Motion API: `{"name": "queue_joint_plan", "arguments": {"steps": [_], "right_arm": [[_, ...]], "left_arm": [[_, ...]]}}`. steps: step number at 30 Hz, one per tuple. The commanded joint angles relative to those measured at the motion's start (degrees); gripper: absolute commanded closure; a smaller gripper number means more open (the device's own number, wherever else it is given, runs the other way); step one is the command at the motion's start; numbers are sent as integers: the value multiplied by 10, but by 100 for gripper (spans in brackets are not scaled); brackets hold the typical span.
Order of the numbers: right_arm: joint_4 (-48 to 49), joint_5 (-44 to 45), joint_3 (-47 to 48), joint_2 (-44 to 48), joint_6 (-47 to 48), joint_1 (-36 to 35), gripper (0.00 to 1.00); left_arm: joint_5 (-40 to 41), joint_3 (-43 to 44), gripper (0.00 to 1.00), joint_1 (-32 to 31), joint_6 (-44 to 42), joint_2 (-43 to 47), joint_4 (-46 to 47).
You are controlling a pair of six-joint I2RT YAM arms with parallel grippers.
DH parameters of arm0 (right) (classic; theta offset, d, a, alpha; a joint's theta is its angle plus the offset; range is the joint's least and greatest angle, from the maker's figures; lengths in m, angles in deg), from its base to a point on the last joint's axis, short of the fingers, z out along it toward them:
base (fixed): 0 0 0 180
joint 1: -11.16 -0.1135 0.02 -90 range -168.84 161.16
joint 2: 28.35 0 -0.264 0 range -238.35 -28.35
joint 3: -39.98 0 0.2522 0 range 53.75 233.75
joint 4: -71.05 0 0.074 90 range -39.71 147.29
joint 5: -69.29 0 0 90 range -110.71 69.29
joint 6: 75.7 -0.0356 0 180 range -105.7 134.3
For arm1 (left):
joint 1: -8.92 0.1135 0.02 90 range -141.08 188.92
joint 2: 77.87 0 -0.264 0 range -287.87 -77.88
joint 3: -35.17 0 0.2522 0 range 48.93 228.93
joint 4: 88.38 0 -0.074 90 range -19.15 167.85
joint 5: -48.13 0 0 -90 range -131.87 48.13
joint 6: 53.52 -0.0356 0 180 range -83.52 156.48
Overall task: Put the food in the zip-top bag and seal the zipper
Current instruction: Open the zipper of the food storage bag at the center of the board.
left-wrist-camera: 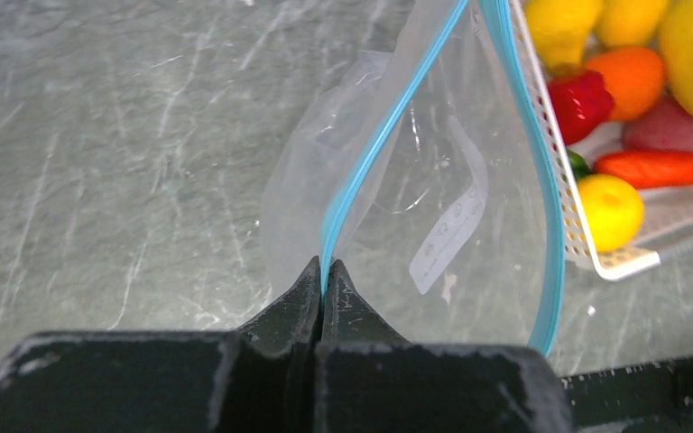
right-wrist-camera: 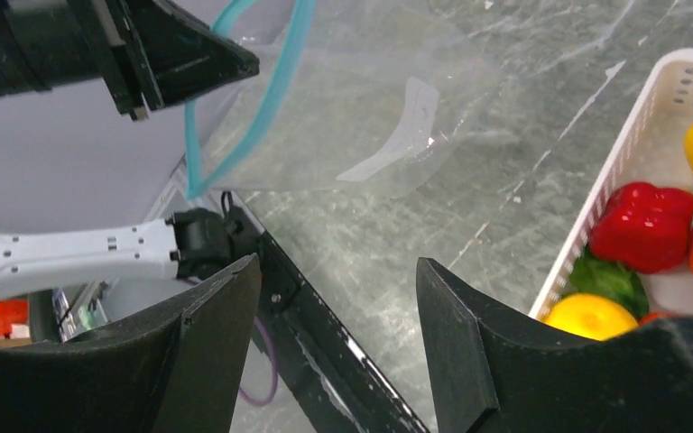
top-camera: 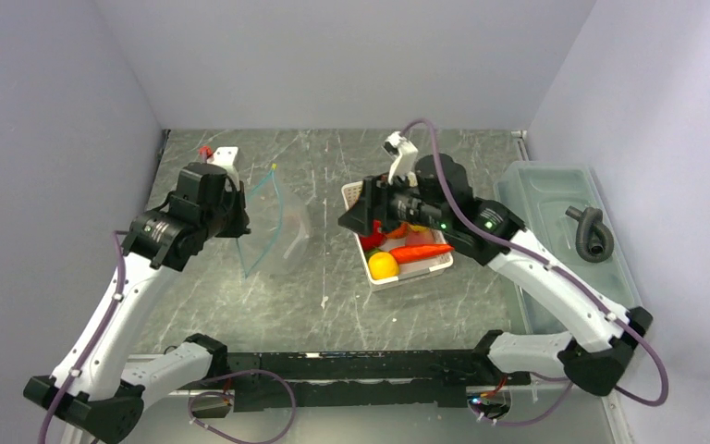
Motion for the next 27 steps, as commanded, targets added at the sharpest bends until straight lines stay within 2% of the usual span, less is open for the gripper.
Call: {"name": "queue_joint_plan", "arguments": {"steps": [1,4,9,20,27], "right_arm": [[18,51,67,-58,-23,-18,32],[6,87,111,-102,-27,-37,32],[4,127,148,-157,-43,-70,31],[-37,209,269,-290,-47,-129,31],[-72,259,315,-350,-58,-144,36]], "left_arm": [[106,46,100,-2,52,-20,-10],[127,50,100,-2,66,-31,-12],[101,19,100,-10,85,-28,12],[168,-10,100,-90,159,-35,-20],[178,-7,100,-97,166,-21,-32]]}}
